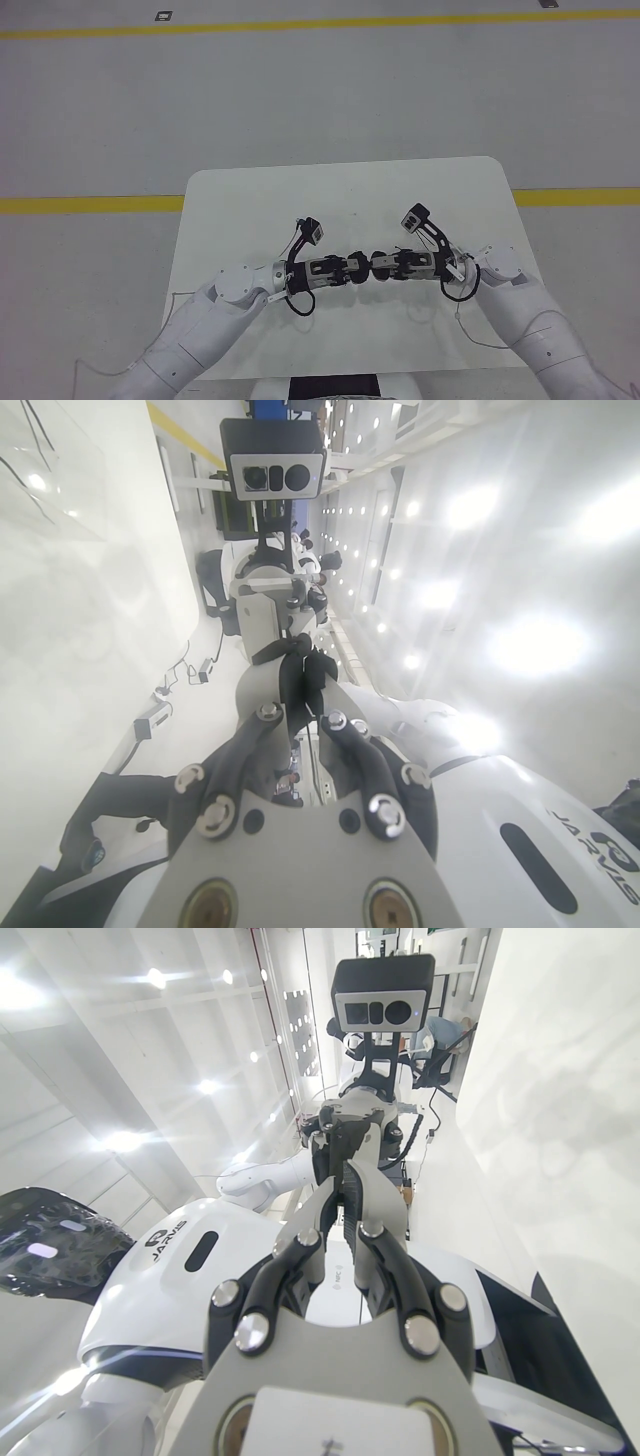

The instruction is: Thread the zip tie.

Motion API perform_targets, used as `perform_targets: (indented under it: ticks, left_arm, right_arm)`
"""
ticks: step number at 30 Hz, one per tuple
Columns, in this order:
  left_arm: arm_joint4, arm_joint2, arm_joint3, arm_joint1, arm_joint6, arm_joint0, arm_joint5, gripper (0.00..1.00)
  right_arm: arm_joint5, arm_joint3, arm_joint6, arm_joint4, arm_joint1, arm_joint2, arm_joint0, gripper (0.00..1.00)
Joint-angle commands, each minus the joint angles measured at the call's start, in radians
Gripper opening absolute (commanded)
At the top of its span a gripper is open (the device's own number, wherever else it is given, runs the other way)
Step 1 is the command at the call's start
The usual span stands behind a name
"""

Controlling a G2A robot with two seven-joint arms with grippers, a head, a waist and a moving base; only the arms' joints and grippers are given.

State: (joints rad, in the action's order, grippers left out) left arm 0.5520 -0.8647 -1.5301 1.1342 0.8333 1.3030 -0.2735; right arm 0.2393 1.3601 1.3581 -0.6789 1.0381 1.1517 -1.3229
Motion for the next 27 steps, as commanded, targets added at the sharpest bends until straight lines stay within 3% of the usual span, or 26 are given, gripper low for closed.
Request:
perform_targets:
  ticks: [1, 9, 15, 26, 27]
  left_arm:
    - [0.000, 0.001, 0.001, 0.000, 0.000, -0.001, 0.001, 0.02]
    - [-0.001, 0.007, 0.003, -0.001, -0.003, -0.005, 0.003, 0.15]
    - [-0.001, 0.009, 0.004, -0.001, -0.004, -0.006, 0.001, 0.06]
    - [0.003, 0.013, 0.011, -0.002, -0.006, -0.011, 0.000, 0.00]
    - [0.001, 0.012, 0.012, -0.002, -0.009, -0.011, -0.002, 0.00]
  right_arm:
    - [0.001, 0.000, 0.001, -0.003, 0.000, 0.001, 0.000, 0.00]
    - [0.005, 0.000, 0.003, -0.008, 0.000, 0.002, 0.000, 0.00]
    - [0.003, -0.001, 0.005, -0.006, 0.000, 0.000, 0.000, 0.00]
    - [-0.001, -0.001, 0.005, -0.001, 0.001, -0.003, 0.003, 0.00]
    - [-0.002, -0.002, 0.001, 0.000, 0.001, -0.002, 0.002, 0.27]
